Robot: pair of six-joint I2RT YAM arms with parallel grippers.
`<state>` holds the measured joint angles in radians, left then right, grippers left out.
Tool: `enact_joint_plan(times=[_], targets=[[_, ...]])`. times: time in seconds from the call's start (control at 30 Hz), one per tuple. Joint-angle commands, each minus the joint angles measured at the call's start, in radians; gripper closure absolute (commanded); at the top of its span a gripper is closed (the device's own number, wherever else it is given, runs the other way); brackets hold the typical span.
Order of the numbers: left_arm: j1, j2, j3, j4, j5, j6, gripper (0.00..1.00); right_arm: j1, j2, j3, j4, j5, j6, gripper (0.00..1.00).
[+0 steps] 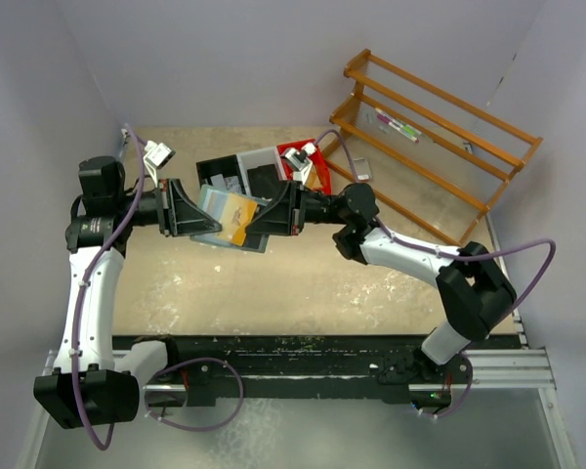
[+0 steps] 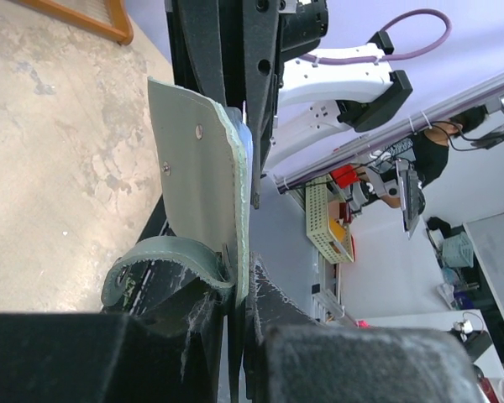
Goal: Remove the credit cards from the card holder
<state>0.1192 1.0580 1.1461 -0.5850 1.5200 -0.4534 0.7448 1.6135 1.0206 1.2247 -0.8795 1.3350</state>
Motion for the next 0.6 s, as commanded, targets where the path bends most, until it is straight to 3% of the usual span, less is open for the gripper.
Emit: enact_joint_plan(times=[0.0, 0.13, 0.2, 0.3, 0.57], targets=[[0.004, -0.02, 0.039, 0.052, -0.044, -0.011, 1.0, 0.007, -0.021, 0.048, -0.019, 0.046, -0.04, 0.81], [0.004, -0.032, 0.037, 0.067, -0.095, -0.02, 1.0, 0.011, 0.015, 0.069, 0.033, 0.077, 0.013, 0.69], [0.004, -0.03, 0.038, 0.067, -0.101, -0.021, 1.0, 0.013, 0.032, 0.073, 0.062, 0.087, 0.036, 0.76], [0.003, -0.028, 0.041, 0.065, -0.1, -0.02, 1.0, 0.014, 0.035, 0.059, 0.085, 0.08, 0.053, 0.99], [0.005, -0.015, 0.086, -0.006, -0.203, 0.054, 1.0, -0.064, -0.039, -0.002, -0.03, 0.003, -0.019, 1.0]])
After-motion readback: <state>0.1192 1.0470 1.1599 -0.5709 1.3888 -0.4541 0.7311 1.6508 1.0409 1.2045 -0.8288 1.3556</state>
